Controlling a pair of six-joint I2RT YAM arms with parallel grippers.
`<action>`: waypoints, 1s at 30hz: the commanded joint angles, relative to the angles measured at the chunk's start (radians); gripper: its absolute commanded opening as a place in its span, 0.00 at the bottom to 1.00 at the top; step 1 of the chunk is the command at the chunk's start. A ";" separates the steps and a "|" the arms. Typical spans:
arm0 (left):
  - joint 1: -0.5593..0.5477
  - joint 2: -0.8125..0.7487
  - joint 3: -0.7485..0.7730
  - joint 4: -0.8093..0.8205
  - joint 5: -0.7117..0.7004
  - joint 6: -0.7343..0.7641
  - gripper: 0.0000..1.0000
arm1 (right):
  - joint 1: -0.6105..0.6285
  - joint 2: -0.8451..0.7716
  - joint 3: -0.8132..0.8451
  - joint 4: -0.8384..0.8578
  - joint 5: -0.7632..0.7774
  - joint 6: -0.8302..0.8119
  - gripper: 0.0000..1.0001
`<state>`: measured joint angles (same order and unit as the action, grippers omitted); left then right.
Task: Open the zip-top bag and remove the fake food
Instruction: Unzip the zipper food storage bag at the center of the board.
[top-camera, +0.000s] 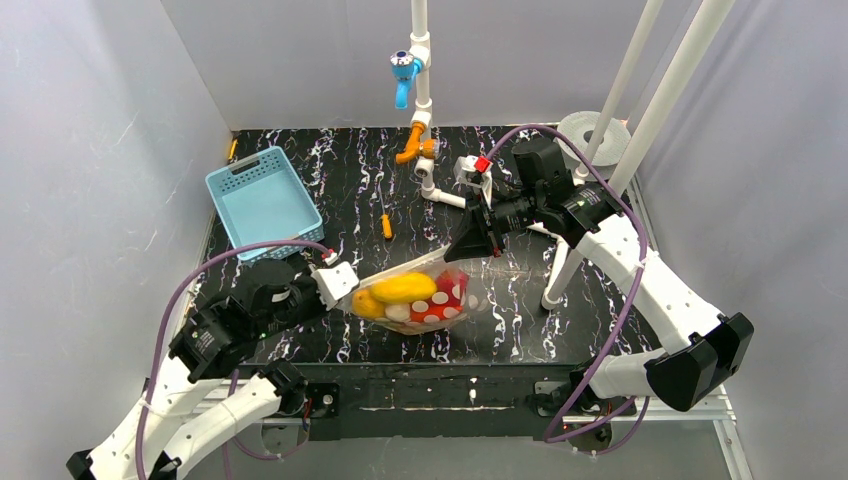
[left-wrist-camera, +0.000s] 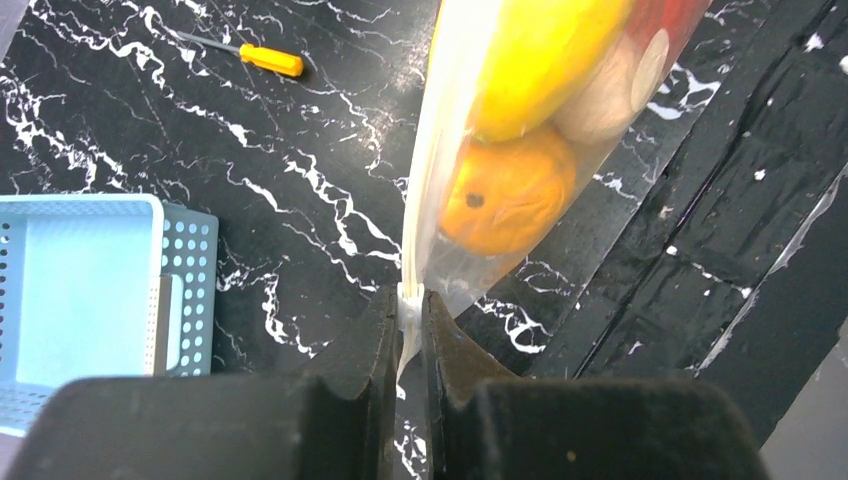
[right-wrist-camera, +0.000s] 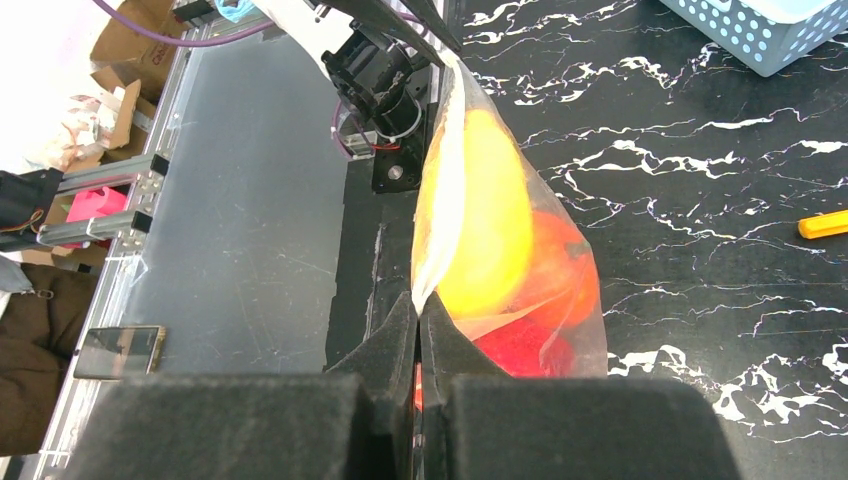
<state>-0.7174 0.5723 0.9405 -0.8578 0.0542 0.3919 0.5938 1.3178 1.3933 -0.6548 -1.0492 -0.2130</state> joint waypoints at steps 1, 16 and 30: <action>0.001 -0.026 -0.008 -0.113 -0.076 0.059 0.00 | -0.014 -0.004 0.027 0.017 -0.021 -0.002 0.01; 0.002 -0.067 -0.019 -0.161 -0.081 0.072 0.00 | -0.014 0.006 0.028 0.018 -0.019 0.000 0.01; 0.002 0.049 0.036 0.142 0.171 -0.324 0.97 | -0.009 0.035 0.036 0.015 -0.014 -0.007 0.01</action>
<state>-0.7170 0.5983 0.9341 -0.8435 0.1589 0.2443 0.5937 1.3450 1.3933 -0.6544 -1.0496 -0.2127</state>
